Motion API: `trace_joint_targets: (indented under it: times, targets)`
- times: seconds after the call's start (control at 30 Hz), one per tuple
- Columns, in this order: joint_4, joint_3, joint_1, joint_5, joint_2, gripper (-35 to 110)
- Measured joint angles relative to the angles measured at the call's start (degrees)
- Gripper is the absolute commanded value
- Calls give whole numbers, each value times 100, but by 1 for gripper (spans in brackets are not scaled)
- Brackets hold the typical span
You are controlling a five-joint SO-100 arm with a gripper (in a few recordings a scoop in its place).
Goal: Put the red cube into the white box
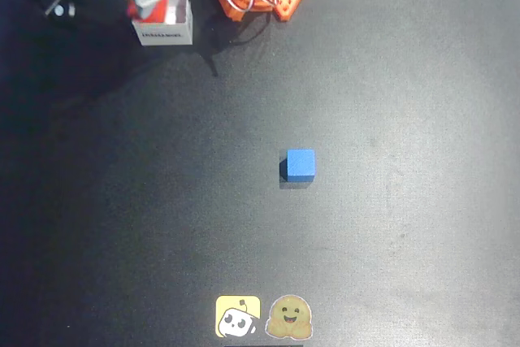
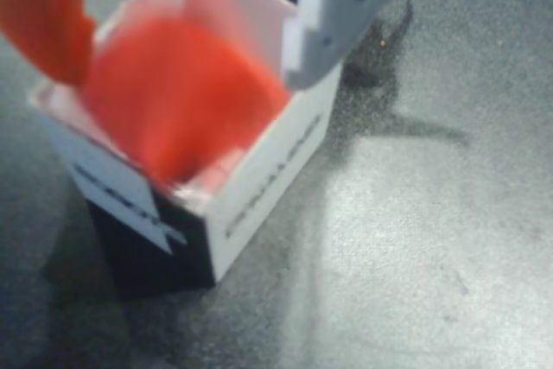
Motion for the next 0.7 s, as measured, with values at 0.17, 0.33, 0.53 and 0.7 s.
trace_joint_targets:
  times: [0.17,0.33,0.53,0.7]
  targets:
    - [0,0,-105,0,0,12]
    - [0,0,-220,-26,0,0]
    - [-615,0,-1591,-158,44,0]
    - [-1942,26,-3568,-149,-290,0]
